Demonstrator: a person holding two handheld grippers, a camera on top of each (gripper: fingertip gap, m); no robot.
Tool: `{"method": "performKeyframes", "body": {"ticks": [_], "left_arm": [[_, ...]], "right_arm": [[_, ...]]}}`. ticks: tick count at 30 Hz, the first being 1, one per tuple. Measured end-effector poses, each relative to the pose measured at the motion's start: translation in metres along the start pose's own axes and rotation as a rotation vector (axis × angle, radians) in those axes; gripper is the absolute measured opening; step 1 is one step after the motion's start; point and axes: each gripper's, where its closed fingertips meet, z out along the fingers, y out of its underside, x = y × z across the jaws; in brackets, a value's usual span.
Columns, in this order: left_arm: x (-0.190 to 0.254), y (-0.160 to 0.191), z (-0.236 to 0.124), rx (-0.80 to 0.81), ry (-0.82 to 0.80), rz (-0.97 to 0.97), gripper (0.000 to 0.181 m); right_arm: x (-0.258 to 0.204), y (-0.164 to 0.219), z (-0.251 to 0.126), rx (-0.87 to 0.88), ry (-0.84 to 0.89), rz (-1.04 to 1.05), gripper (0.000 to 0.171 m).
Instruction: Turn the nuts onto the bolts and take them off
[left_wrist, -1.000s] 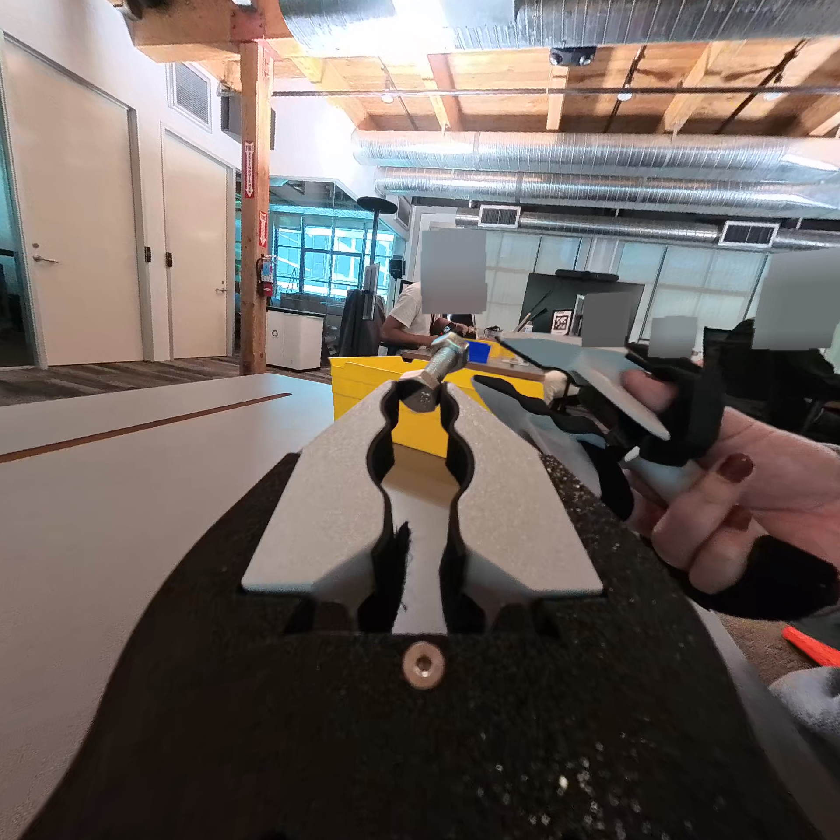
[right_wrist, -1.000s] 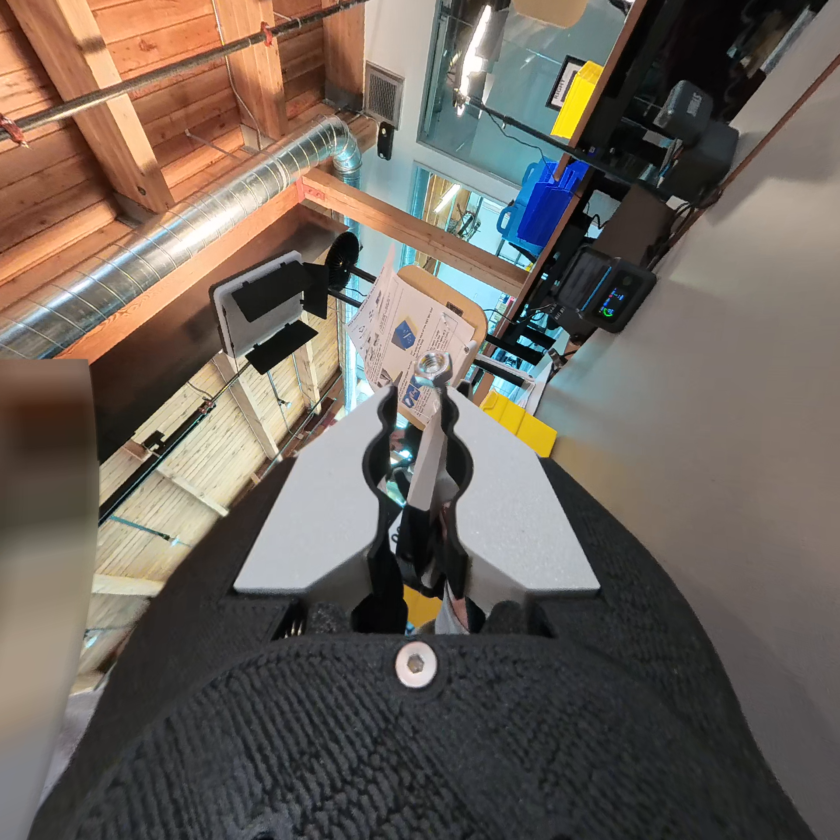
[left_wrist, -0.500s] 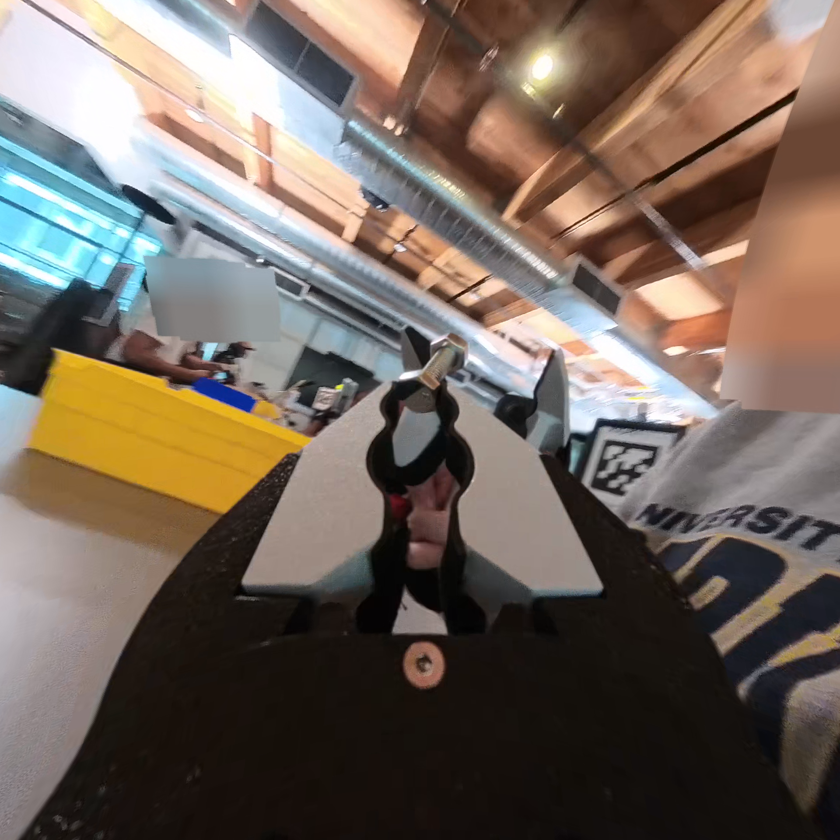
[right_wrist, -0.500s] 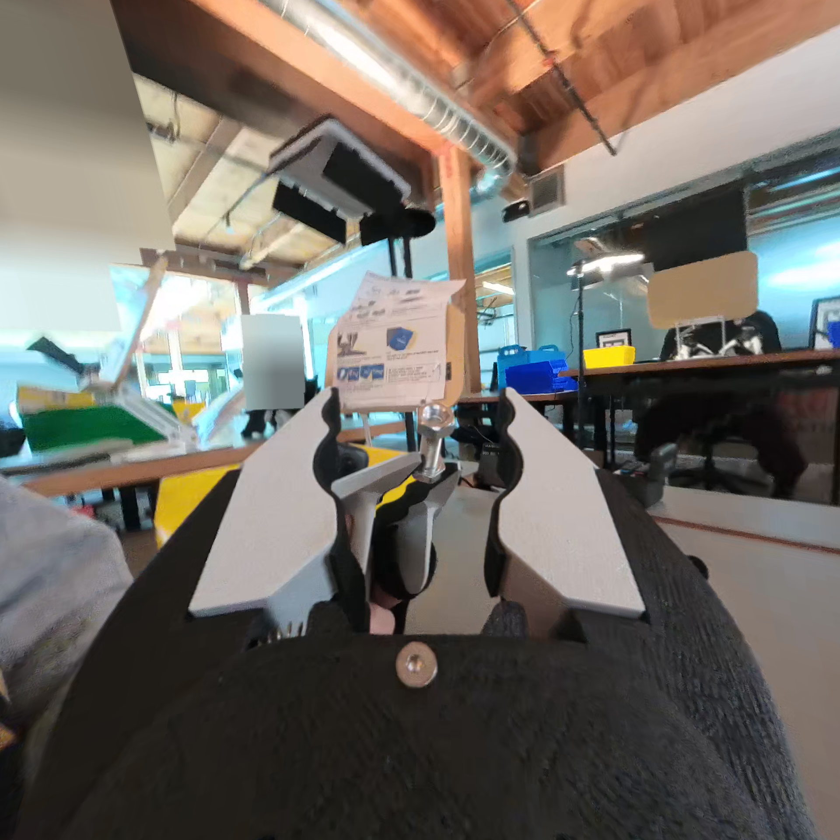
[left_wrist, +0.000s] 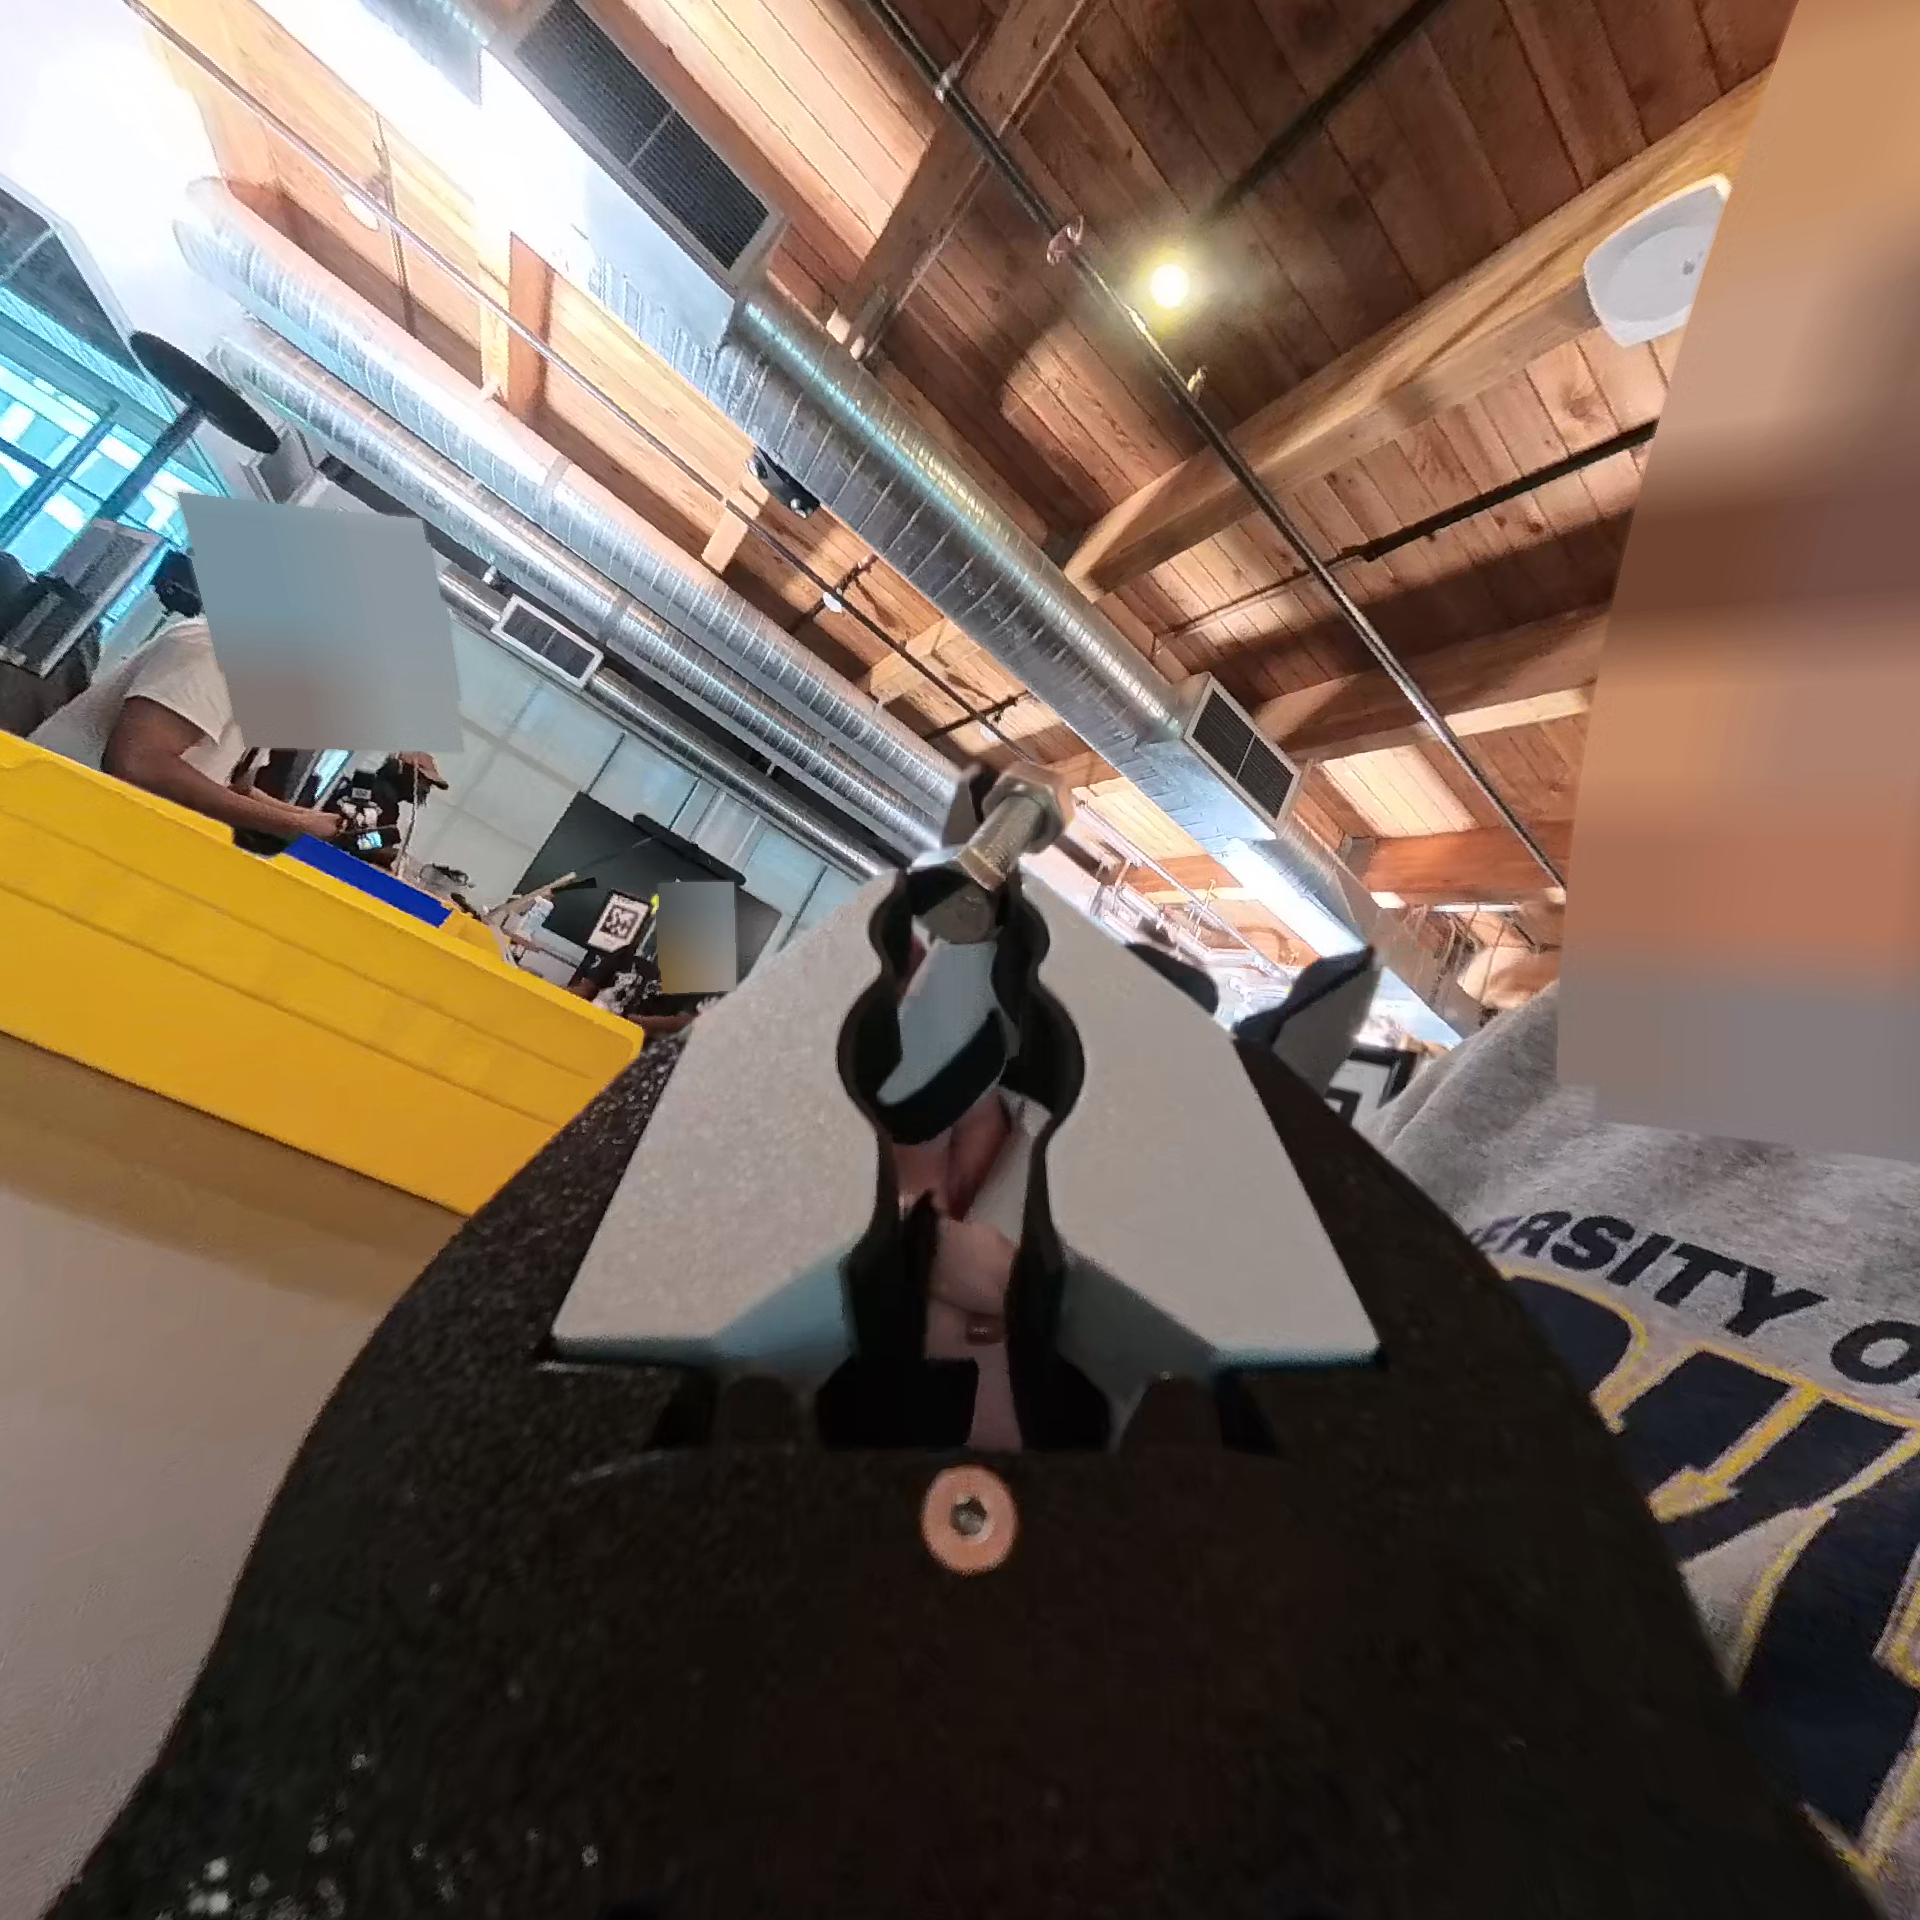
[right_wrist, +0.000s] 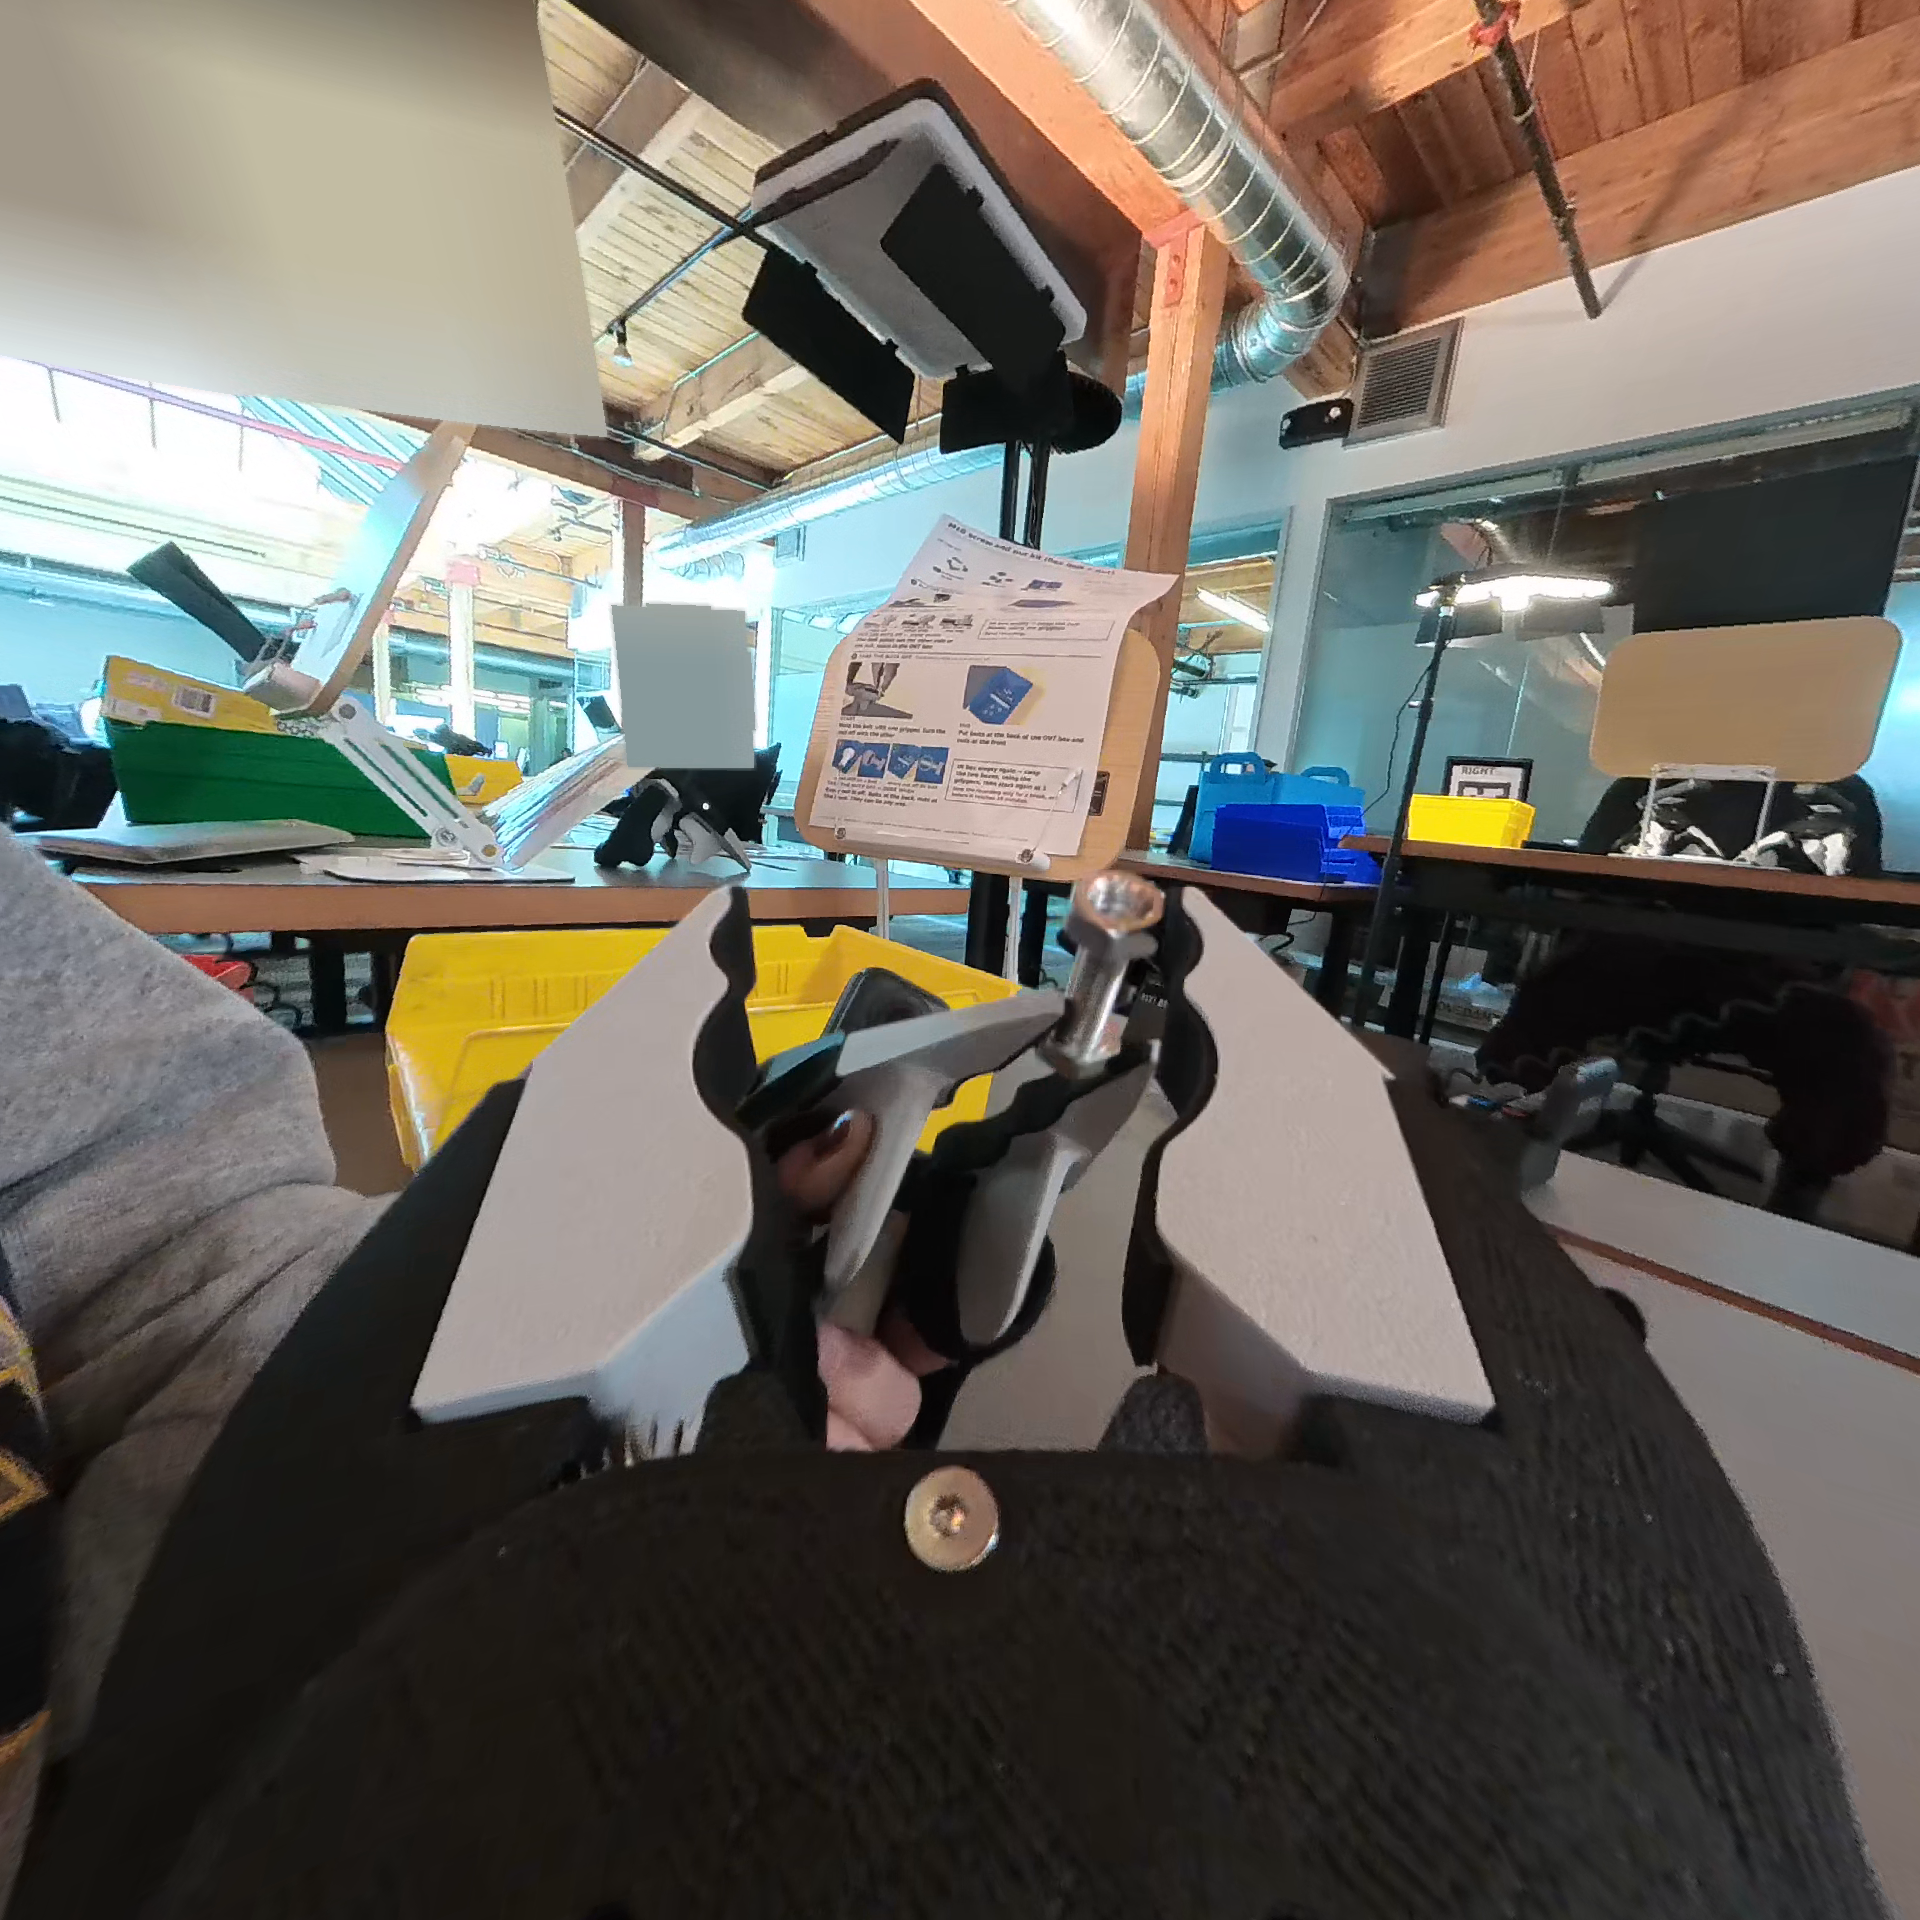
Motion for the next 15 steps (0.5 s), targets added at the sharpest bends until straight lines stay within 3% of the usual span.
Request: {"method": "performKeyframes", "body": {"ticks": [4, 10, 15], "left_arm": [[-0.005, -0.003, -0.003, 0.040, -0.003, -0.063, 0.014], [-0.001, 0.012, 0.004, -0.032, 0.033, -0.107, 0.014], [-0.004, -0.001, -0.002, 0.030, 0.017, -0.100, 0.014]], "right_arm": [[0.005, 0.003, -0.006, 0.001, 0.035, 0.002, 0.076], [0.005, 0.000, 0.009, 0.003, 0.006, -0.016, 0.079], [0.001, 0.006, 0.000, 0.000, 0.004, 0.028, 0.079]]}}
